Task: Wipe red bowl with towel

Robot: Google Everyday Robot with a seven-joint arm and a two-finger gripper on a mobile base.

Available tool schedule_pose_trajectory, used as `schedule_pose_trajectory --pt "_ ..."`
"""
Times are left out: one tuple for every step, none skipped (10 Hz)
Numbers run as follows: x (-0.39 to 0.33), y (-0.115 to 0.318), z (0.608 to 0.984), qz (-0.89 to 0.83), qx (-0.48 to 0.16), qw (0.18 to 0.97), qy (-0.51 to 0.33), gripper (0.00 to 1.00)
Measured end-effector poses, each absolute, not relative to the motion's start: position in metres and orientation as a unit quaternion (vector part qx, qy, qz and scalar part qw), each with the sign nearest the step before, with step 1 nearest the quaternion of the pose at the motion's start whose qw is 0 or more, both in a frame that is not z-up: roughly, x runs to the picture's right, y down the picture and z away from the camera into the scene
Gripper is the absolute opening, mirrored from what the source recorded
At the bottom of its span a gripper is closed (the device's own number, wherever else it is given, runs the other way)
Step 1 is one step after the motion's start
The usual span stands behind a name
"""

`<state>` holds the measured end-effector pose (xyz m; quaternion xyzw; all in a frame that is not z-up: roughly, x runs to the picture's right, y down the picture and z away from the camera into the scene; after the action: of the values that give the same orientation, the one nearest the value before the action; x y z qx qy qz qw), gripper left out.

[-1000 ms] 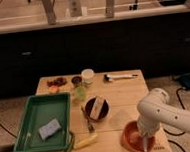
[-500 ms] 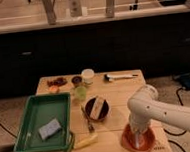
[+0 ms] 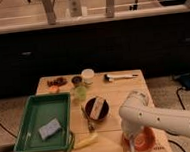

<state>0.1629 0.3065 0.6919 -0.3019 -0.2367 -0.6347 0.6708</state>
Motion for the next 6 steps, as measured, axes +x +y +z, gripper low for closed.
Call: schedule_pose_trajectory --pt "0.168 0.315 0.687 -0.635 -0.305 0.669 -0.238 0.0" --pt "0.175 0.322 0.684 -0.634 -0.309 0.668 -0.239 0.0" --pt "0.183 0.328 0.683 -0.632 -0.311 0.668 -0.24 0.0" --pt "0.193 0.332 0.682 -0.628 -0.315 0.671 -0.238 0.0" --pt "0.204 0.335 0.683 -0.619 -0.321 0.677 -0.236 0.0" --pt "0.216 0.335 0.686 -0.609 -0.328 0.684 -0.232 0.0"
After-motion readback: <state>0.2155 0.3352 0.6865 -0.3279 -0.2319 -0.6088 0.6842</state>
